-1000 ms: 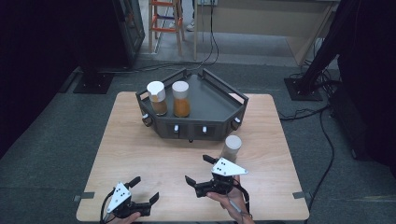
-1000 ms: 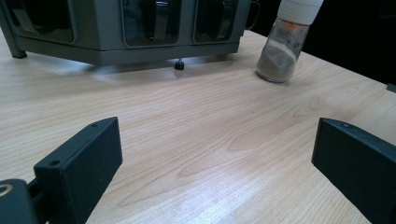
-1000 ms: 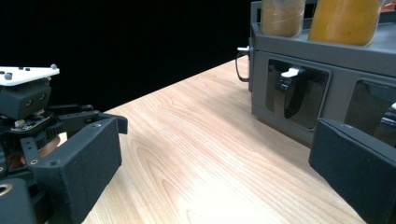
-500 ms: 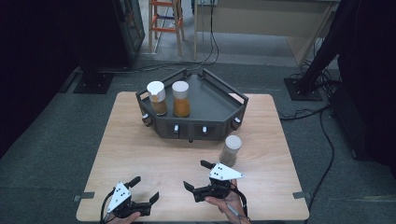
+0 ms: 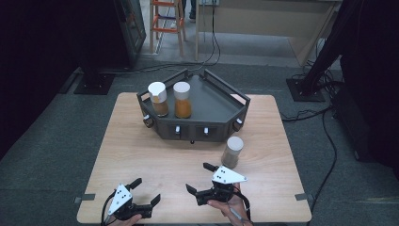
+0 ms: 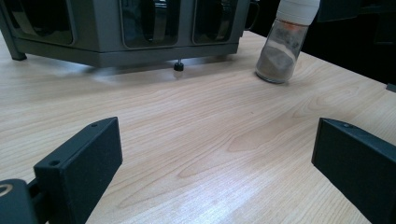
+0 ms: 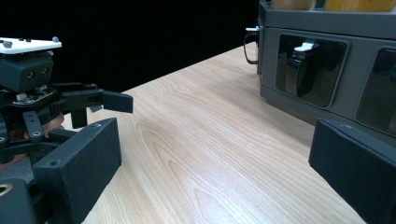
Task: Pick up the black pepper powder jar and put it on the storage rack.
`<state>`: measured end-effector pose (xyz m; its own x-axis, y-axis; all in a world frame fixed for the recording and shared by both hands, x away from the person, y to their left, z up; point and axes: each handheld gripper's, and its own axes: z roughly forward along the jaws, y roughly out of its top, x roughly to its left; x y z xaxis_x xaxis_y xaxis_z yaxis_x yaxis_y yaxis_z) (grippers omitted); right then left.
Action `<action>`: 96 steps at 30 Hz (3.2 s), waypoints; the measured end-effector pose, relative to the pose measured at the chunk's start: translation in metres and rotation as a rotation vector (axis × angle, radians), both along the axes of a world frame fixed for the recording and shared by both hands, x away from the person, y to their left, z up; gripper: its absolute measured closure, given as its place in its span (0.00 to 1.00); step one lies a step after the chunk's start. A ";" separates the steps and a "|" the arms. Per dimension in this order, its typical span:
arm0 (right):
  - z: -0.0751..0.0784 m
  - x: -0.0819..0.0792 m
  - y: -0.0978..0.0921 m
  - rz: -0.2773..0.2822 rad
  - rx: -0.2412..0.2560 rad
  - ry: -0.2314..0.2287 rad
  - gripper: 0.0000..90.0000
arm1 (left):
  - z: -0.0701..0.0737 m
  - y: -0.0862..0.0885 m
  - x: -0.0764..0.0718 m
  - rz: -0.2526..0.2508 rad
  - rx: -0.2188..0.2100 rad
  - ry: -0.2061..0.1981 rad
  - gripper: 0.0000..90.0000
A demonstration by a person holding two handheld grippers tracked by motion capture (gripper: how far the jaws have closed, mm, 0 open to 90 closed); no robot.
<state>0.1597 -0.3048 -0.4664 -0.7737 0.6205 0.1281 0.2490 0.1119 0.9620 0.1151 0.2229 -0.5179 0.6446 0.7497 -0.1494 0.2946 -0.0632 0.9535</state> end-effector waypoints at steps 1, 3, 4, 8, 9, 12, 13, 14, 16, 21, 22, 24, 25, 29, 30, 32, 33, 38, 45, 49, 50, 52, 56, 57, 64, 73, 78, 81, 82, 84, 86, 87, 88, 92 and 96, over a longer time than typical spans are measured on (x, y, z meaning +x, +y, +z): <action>0.000 -0.001 0.000 0.000 -0.001 0.001 0.03 | 0.000 0.000 0.000 -0.001 0.001 -0.001 0.02; -0.001 -0.002 -0.001 0.001 -0.001 0.002 0.03 | 0.000 0.000 0.000 0.000 0.000 0.000 0.02; -0.001 -0.002 -0.001 0.004 -0.002 0.005 0.03 | 0.000 0.000 0.000 0.000 -0.002 -0.001 0.02; -0.001 -0.004 -0.002 0.007 -0.001 0.008 0.03 | 0.000 0.000 -0.001 -0.001 -0.001 -0.005 0.02; -0.001 -0.006 -0.002 0.006 -0.002 0.010 0.03 | 0.000 0.000 -0.001 -0.001 0.000 -0.005 0.02; -0.003 -0.009 -0.003 0.008 -0.002 0.012 0.03 | 0.000 0.000 -0.001 0.000 -0.002 -0.010 0.02; -0.003 -0.011 -0.004 0.008 -0.002 0.011 0.03 | 0.000 0.000 -0.002 0.000 -0.004 -0.010 0.02; -0.003 -0.013 -0.005 0.007 0.000 0.012 0.03 | 0.000 0.001 -0.002 0.000 -0.003 -0.011 0.02; -0.004 -0.016 -0.008 0.007 -0.002 0.014 0.03 | 0.001 0.001 -0.002 0.000 -0.003 -0.011 0.02; -0.008 -0.024 -0.014 -0.003 -0.010 0.018 0.03 | 0.001 0.001 -0.002 0.003 -0.003 -0.014 0.02; -0.009 -0.026 -0.015 -0.007 -0.012 0.021 0.03 | 0.000 0.001 -0.002 0.003 -0.002 -0.014 0.02; -0.012 -0.029 -0.018 -0.019 -0.011 0.024 0.03 | 0.000 0.001 -0.002 0.002 -0.001 -0.014 0.02; -0.012 -0.030 -0.021 -0.025 -0.010 0.028 0.03 | 0.000 0.001 -0.002 0.002 -0.002 -0.015 0.02; -0.016 -0.036 -0.031 -0.058 -0.004 0.033 0.03 | 0.001 0.001 -0.002 0.002 -0.001 -0.017 0.02; -0.016 -0.037 -0.033 -0.068 -0.002 0.032 0.03 | 0.000 0.001 -0.002 0.002 -0.002 -0.016 0.02; -0.017 -0.040 -0.037 -0.082 0.002 0.032 0.03 | 0.000 0.001 -0.002 0.003 -0.003 -0.015 0.02; -0.016 -0.041 -0.039 -0.090 -0.001 0.029 0.03 | 0.000 0.001 -0.002 0.003 -0.002 -0.015 0.02; -0.015 -0.044 -0.044 -0.133 -0.006 0.027 0.03 | 0.000 0.001 -0.002 0.002 -0.001 -0.014 0.02; -0.014 -0.044 -0.049 -0.186 -0.009 0.030 0.03 | 0.000 0.001 -0.002 0.003 -0.002 -0.013 0.02; -0.014 -0.042 -0.052 -0.200 -0.004 0.034 0.03 | 0.000 0.001 -0.002 0.003 -0.002 -0.014 0.02; -0.014 -0.042 -0.052 -0.200 -0.003 0.036 0.03 | 0.000 0.001 -0.002 0.004 -0.003 -0.014 0.02; -0.013 -0.042 -0.052 -0.209 -0.011 0.031 0.03 | 0.000 0.001 -0.002 0.004 -0.003 -0.013 0.02; -0.012 -0.039 -0.054 -0.234 -0.017 0.036 0.03 | 0.000 0.001 -0.002 0.004 -0.002 -0.012 0.02; -0.012 -0.038 -0.054 -0.239 -0.012 0.040 0.03 | 0.000 0.001 -0.002 0.004 -0.002 -0.012 0.02; -0.010 -0.030 -0.055 -0.289 -0.027 0.040 0.03 | 0.000 0.001 -0.002 0.004 -0.002 -0.012 0.02; -0.011 -0.022 -0.055 -0.342 -0.041 0.049 0.03 | 0.000 0.001 -0.002 0.005 -0.003 -0.013 0.02; -0.009 -0.018 -0.054 -0.367 -0.058 0.040 0.03 | 0.000 0.001 -0.002 0.005 -0.003 -0.013 0.02; -0.009 -0.014 -0.054 -0.385 -0.065 0.036 0.03 | 0.000 0.001 -0.002 0.005 -0.002 -0.011 0.02; -0.009 -0.013 -0.053 -0.393 -0.064 0.038 0.03 | 0.000 0.001 -0.002 0.005 -0.001 -0.011 0.02; -0.008 -0.011 -0.053 -0.403 -0.070 0.038 0.03 | 0.000 0.001 -0.002 0.005 -0.002 -0.010 0.02; -0.008 -0.008 -0.053 -0.411 -0.073 0.040 0.03 | 0.000 0.002 -0.002 0.005 -0.002 -0.011 0.02; -0.008 -0.007 -0.053 -0.416 -0.075 0.040 0.03 | 0.000 0.002 -0.002 0.005 -0.002 -0.011 0.02; -0.008 -0.005 -0.052 -0.419 -0.077 0.041 0.03 | 0.000 0.002 -0.002 0.005 -0.002 -0.011 0.02; -0.008 0.000 -0.051 -0.429 -0.084 0.042 0.03 | 0.000 0.002 -0.002 0.005 -0.003 -0.009 0.02; -0.007 0.007 -0.048 -0.448 -0.087 0.048 0.03 | 0.000 0.002 -0.002 0.006 -0.004 -0.010 0.02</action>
